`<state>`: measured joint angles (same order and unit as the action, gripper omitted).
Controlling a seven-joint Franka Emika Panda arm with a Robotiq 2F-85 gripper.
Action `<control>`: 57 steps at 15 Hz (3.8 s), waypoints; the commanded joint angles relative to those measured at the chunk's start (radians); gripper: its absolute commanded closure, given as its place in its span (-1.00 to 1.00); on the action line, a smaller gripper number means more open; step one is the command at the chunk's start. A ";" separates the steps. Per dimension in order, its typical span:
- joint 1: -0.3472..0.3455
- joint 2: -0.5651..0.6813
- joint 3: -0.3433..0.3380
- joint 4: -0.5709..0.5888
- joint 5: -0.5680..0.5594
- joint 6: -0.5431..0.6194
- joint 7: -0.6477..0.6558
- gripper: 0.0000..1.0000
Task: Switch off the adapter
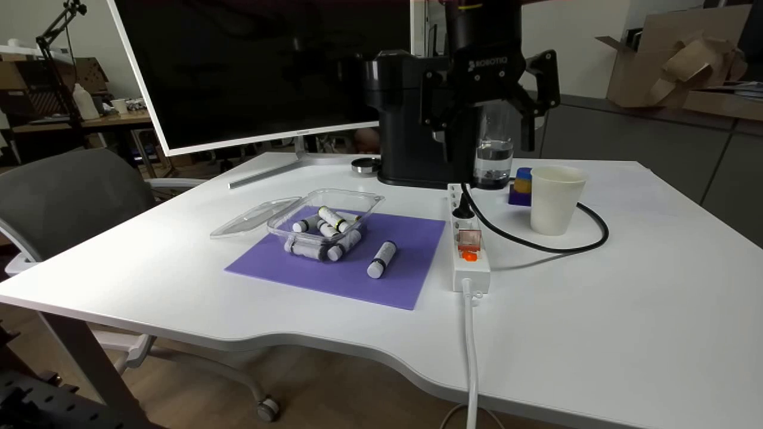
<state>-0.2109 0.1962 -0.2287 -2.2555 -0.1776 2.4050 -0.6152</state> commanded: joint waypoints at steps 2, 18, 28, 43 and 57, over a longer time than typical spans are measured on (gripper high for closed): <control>-0.017 -0.003 0.018 -0.021 -0.004 0.049 0.049 -1.00; -0.102 0.206 0.114 -0.044 0.143 0.283 0.093 0.91; -0.163 0.276 0.168 0.004 0.129 0.312 0.019 1.00; -0.174 0.344 0.166 0.053 0.117 0.333 -0.024 1.00; -0.059 0.375 0.082 -0.002 0.043 0.454 0.177 1.00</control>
<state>-0.3235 0.5177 -0.1089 -2.2511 -0.0899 2.7991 -0.5584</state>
